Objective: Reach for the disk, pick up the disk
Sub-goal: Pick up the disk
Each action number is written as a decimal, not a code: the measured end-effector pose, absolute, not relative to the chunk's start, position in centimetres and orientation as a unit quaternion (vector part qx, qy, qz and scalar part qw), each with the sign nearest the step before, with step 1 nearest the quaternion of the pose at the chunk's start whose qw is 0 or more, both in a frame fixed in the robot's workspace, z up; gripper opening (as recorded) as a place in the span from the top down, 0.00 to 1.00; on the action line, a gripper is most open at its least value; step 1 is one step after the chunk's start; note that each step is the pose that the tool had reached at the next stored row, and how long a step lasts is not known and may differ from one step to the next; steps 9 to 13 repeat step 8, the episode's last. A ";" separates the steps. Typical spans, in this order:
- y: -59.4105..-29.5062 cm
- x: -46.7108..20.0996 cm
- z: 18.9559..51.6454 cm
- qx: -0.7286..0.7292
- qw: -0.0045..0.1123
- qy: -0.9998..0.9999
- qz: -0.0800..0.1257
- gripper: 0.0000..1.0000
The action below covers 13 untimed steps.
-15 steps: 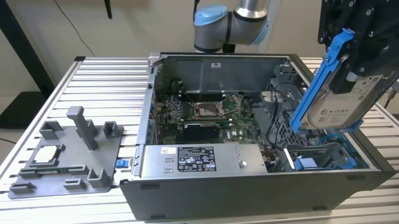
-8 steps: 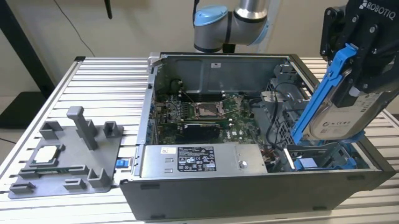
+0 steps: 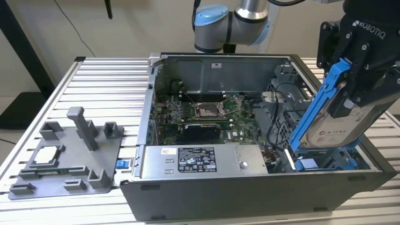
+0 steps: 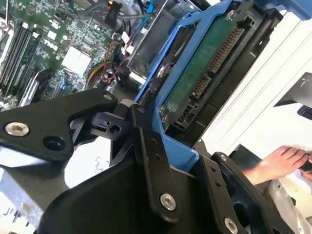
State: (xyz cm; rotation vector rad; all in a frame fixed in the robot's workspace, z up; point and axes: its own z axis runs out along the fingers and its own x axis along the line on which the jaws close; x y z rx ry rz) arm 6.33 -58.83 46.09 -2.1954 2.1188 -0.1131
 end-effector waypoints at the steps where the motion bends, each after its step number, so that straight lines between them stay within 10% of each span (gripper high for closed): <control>1: -58.8 6.4 46.0 -0.718 0.044 0.693 -0.037 1.00; 13: -58.8 6.4 46.0 -0.718 0.044 0.693 -0.037 1.00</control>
